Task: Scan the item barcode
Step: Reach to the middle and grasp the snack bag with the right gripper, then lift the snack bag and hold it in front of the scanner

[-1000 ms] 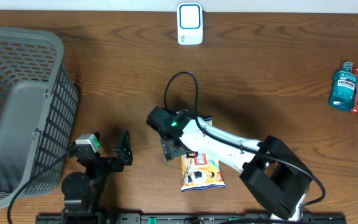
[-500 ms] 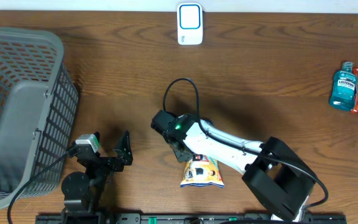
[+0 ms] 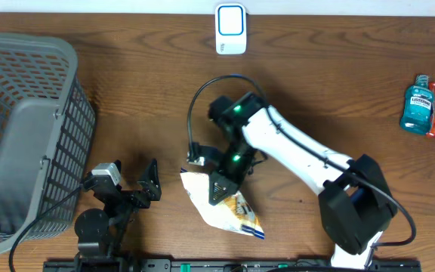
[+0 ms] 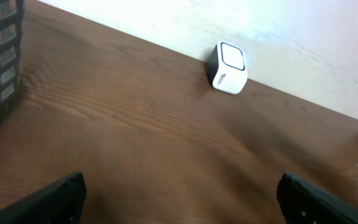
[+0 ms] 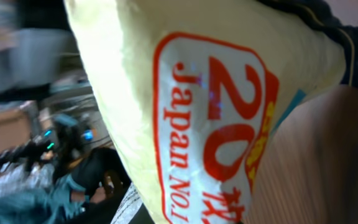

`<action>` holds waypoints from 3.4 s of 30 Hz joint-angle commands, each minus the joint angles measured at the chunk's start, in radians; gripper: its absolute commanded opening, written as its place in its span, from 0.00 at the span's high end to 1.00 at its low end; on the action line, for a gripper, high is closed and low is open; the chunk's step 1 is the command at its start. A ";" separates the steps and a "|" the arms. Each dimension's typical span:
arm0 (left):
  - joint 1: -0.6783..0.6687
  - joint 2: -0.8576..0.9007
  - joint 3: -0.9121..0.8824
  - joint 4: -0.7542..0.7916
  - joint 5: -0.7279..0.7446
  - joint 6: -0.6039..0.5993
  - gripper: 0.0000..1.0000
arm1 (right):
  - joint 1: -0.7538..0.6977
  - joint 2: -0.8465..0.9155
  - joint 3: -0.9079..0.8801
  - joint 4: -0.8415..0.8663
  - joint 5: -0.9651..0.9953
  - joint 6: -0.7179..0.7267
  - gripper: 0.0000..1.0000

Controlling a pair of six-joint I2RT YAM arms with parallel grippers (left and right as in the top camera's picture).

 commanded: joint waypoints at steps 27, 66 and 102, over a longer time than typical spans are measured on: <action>-0.003 -0.004 -0.016 -0.021 0.013 0.002 0.02 | -0.142 -0.016 0.011 -0.004 -0.097 -0.602 0.99; -0.003 -0.004 -0.016 -0.021 0.013 0.002 0.02 | -0.308 0.704 1.125 0.577 1.143 0.187 0.99; -0.003 -0.004 -0.016 -0.021 0.013 0.002 0.02 | -0.287 0.690 0.985 0.747 1.666 -0.182 0.99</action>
